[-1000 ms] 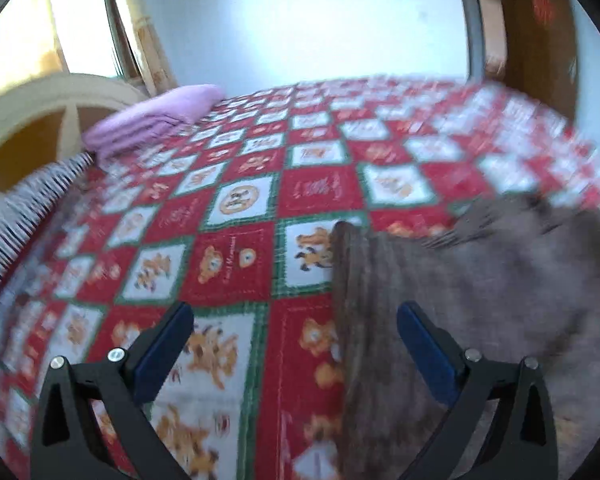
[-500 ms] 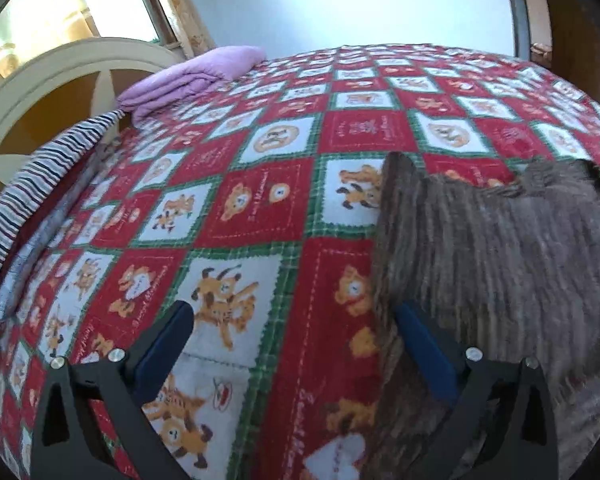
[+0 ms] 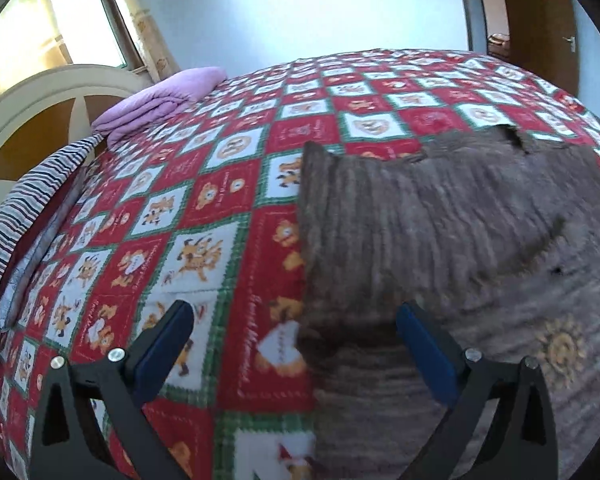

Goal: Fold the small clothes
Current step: 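Release the sweater and smooth the folded side with both tools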

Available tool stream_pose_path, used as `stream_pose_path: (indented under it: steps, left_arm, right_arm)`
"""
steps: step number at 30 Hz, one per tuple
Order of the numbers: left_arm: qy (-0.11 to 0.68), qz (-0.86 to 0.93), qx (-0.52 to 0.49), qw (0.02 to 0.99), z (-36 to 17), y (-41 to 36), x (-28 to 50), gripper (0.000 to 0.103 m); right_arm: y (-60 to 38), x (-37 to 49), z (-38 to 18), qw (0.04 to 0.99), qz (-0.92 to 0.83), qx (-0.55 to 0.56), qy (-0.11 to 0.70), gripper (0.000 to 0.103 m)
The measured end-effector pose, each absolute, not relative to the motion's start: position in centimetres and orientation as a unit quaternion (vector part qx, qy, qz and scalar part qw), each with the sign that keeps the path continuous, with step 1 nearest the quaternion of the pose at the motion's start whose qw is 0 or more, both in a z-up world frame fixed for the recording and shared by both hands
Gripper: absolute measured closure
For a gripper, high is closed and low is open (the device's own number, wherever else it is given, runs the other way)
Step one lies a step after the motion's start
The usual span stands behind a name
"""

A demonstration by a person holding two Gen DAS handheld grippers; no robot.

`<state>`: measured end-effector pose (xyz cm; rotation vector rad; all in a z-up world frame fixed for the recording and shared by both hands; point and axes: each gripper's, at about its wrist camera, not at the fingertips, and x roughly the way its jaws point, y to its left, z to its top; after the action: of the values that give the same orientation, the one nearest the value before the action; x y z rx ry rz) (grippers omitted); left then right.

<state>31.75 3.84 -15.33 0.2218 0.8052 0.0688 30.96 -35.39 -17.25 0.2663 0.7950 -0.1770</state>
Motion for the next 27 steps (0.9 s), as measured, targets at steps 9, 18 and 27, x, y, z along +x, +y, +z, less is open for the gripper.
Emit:
stream_pose_path:
  steps: [9, 18, 27]
  left_arm:
    - [0.381, -0.001, 0.098, 0.92, -13.8, 2.8, 28.1, 0.0]
    - [0.364, -0.02, 0.092, 0.927, -12.6, 2.5, 24.8, 0.0]
    - [0.356, -0.034, 0.096, 0.929, -12.0, 2.5, 21.9, 0.0]
  right_arm:
    - [-34.3, 27.4, -16.7, 0.914, -0.075, 0.121, 0.381, 0.054]
    - [-31.2, 25.2, -17.0, 0.915, -0.044, 0.103, 0.388, 0.053]
    - [-28.2, 23.3, -17.3, 0.911, -0.015, 0.079, 0.405, 0.053]
